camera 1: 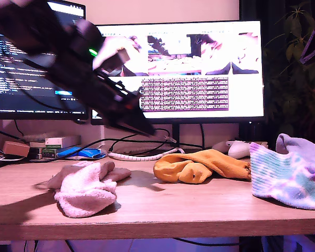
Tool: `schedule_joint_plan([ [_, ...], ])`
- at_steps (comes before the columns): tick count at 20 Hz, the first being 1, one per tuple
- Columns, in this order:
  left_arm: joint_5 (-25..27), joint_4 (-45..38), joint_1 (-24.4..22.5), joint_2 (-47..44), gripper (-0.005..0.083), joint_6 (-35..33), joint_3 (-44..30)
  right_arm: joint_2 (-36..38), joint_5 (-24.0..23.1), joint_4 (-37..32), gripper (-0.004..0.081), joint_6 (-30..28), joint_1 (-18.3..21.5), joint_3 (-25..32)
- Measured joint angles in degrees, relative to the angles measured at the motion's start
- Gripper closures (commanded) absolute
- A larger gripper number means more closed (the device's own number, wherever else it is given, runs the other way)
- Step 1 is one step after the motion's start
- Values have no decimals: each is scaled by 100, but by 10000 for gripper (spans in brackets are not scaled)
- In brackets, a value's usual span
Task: Pair up the socks based on colour and pattern, by placing them on top of one another
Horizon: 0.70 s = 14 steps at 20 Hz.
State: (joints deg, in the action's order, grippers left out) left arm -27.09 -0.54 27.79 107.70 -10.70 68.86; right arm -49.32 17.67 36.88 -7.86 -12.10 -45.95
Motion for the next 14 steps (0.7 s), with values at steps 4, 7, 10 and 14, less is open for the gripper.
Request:
schedule_joint_plan([
  [4,96,332,254,387,502,-813,501,-7,4,-92,782,-120,0,0],
  [7,367,450,498,433,502,-1908,680,-46,4,-160,782,-120,0,0],
  [10,824,487,625,542,502,-2428,680,-160,122,-177,782,-120,0,0],
  [14,1414,203,616,909,502,-2559,680,-264,304,-229,782,-120,0,0],
])
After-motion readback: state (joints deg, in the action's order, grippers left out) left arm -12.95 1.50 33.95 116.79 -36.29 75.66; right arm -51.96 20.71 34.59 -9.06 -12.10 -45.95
